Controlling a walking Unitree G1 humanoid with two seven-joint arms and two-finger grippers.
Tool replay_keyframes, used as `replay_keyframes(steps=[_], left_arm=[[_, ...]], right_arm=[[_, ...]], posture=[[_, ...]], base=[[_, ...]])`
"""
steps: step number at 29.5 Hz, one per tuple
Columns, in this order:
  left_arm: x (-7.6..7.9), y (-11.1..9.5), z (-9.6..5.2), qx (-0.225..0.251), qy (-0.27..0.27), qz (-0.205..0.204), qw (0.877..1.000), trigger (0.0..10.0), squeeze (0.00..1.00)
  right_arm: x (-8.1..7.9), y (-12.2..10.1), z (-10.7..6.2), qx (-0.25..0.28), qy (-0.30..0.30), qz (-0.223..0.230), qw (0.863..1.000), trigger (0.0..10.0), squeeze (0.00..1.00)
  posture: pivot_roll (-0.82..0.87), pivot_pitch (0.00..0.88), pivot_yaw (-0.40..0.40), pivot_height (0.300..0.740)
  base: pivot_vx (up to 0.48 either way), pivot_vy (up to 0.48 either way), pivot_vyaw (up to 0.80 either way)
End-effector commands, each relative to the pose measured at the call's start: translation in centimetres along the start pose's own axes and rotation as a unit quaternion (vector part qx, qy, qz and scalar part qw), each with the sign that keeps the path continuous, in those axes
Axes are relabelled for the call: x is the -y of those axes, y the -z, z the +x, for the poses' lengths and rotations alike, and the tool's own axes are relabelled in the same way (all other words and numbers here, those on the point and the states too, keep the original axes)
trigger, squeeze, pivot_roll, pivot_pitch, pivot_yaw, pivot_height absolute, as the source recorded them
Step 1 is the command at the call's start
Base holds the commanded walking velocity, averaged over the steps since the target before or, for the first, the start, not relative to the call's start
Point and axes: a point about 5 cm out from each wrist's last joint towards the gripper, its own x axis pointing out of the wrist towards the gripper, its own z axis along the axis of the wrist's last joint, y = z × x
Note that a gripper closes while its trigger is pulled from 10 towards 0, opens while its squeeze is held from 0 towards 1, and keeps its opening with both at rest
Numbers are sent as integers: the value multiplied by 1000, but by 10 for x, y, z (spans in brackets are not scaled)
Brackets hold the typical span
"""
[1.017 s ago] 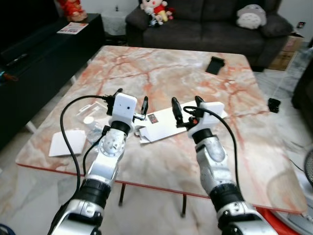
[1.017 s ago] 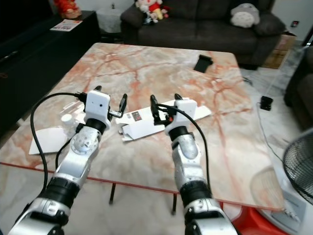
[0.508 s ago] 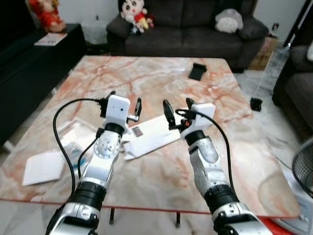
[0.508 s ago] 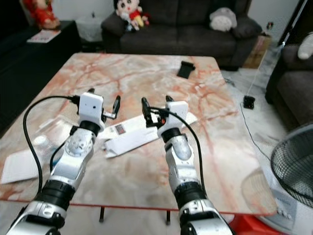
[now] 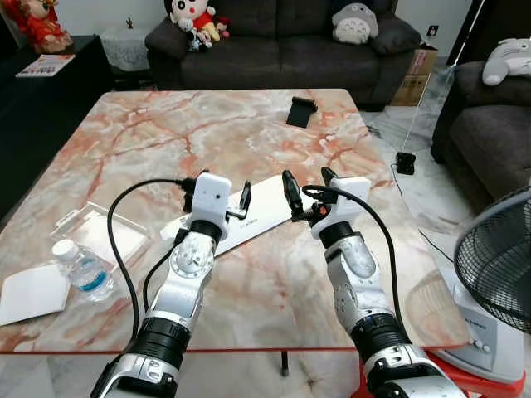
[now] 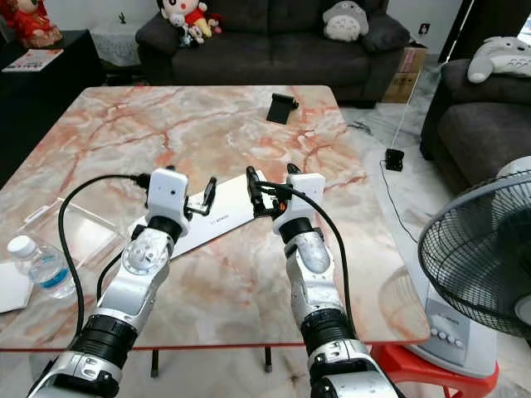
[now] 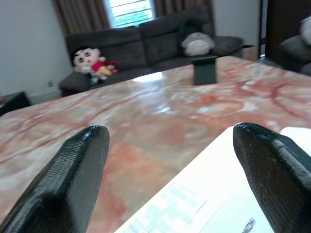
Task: Picking trash to rubbish bin
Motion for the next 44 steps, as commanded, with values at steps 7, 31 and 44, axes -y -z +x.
replay_keyframes(steps=[7,31,44], left_arm=[[-20,17,4,-68,-50,13,996,10000,0],[-46,9,-22,-138,-189,27,972,10000,0],[-47,7,-33,-142,-190,-167,957,10000,0]], right_arm=[[-2,-3,1,4,-4,-1,1000,10000,0],[-1,-2,1,5,-4,1,1000,10000,0],[1,-3,-1,5,0,0,1000,10000,0]], posture=[[24,65,-3,740],[35,76,-1,740],[30,76,3,740]], base=[[0,0,0],[0,0,0],[0,0,0]])
